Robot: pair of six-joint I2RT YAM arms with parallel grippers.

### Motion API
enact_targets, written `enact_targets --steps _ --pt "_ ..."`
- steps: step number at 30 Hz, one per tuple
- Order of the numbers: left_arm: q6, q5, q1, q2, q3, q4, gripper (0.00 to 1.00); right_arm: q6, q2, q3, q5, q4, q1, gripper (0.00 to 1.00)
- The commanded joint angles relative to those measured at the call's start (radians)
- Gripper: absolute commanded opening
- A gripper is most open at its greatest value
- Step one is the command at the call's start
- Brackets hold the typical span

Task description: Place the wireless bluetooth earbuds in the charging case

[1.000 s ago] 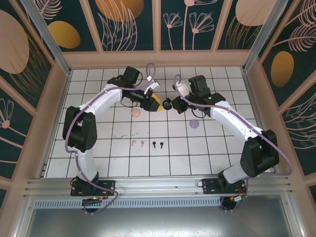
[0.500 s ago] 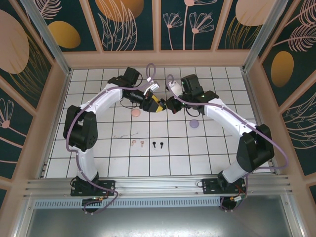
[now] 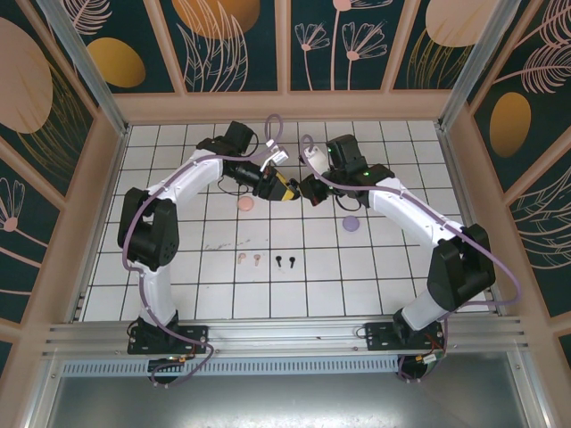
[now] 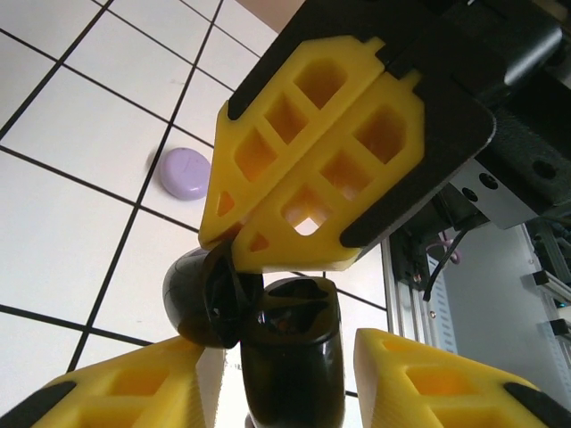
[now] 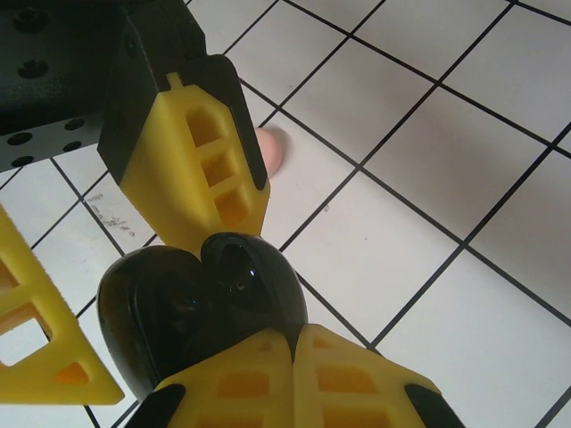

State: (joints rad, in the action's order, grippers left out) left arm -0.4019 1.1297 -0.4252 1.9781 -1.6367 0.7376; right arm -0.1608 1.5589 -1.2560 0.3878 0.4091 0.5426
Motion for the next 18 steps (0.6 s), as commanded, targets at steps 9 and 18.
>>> enact_targets --steps 9,18 --pt "-0.04 0.089 -0.003 0.016 -0.037 0.013 0.33 -0.025 0.021 -0.044 0.016 0.003 0.025 0.0" --pt "-0.047 0.118 -0.015 0.016 -0.028 0.001 0.06 -0.007 0.025 -0.061 -0.016 -0.011 0.026 0.0"
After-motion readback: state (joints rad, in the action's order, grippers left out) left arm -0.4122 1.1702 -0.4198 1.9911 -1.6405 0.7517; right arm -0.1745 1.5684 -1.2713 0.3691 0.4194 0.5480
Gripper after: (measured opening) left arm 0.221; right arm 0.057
